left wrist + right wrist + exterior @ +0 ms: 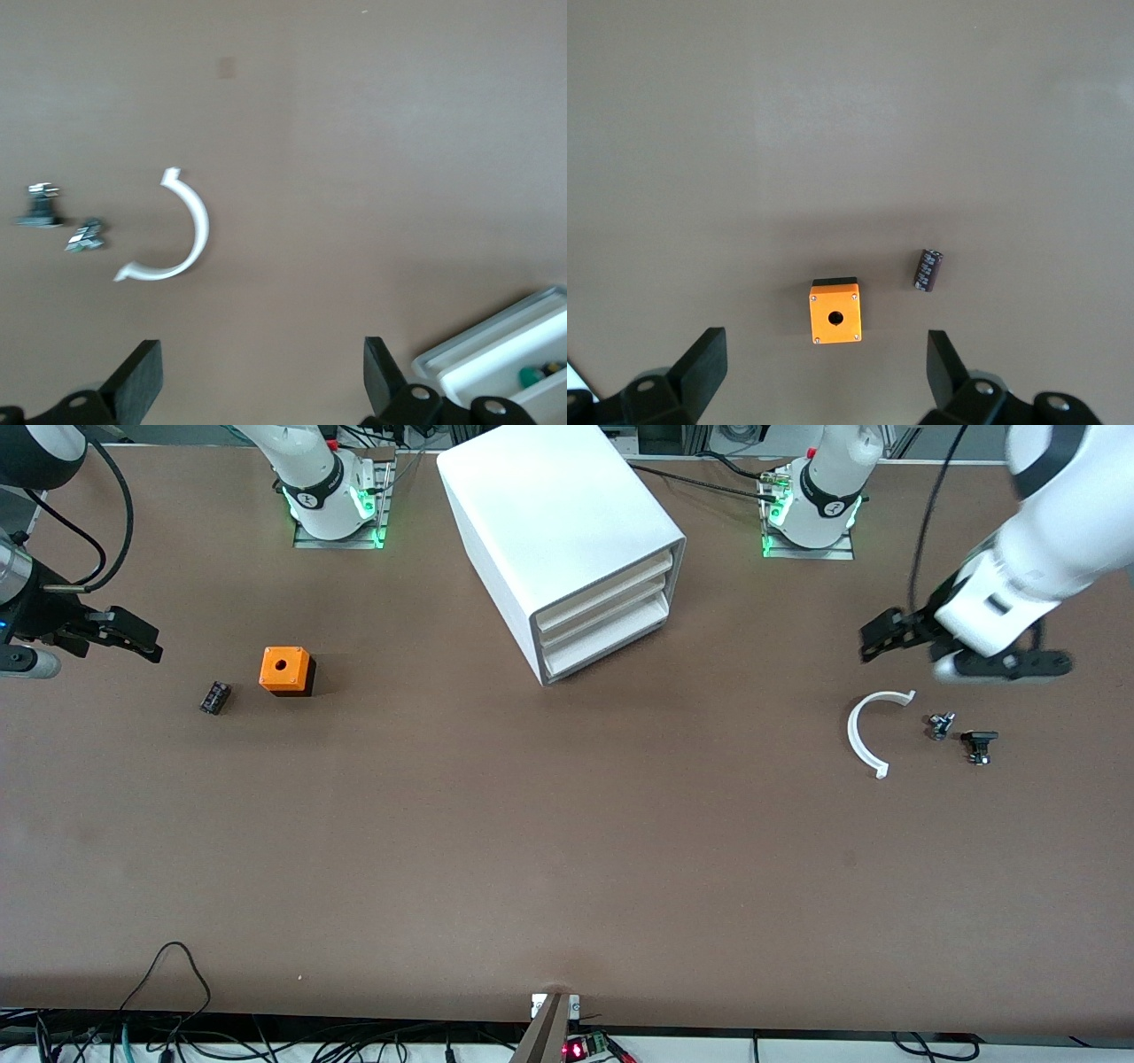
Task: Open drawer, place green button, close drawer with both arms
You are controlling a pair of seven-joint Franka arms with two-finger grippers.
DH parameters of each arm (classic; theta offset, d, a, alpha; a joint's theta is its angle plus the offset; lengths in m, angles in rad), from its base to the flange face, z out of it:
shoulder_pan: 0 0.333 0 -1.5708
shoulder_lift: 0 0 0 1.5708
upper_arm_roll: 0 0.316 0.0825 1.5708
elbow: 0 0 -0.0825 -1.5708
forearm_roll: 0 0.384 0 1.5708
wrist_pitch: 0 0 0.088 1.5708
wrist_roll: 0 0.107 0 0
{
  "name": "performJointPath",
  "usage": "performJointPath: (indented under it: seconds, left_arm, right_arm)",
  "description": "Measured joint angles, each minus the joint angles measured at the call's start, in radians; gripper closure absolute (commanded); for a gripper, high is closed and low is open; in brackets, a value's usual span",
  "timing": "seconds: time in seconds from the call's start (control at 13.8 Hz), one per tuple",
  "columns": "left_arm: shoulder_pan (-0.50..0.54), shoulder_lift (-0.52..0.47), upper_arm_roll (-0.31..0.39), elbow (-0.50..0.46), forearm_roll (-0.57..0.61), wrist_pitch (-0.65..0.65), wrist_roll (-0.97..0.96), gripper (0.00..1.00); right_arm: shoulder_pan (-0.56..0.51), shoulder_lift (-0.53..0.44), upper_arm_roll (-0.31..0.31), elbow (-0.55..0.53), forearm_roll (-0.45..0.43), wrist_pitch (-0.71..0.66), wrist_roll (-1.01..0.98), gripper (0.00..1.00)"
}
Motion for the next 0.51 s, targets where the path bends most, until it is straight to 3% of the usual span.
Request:
performJointPath:
  seconds: [0.22,0.51]
  left_arm:
    - [0.0,-0.003,0.006,0.057,0.053,-0.061,0.021,0.0]
    - [0.015,0.028,0.006,0.061,0.054,-0.063,0.021,0.0]
  right_arm:
    - [0.0,0.0,-0.011,-0.001,0.0,0.0,0.0,0.0]
    - [-0.001,0.001,-0.014,-0.001,0.0,0.0,0.0,0.0]
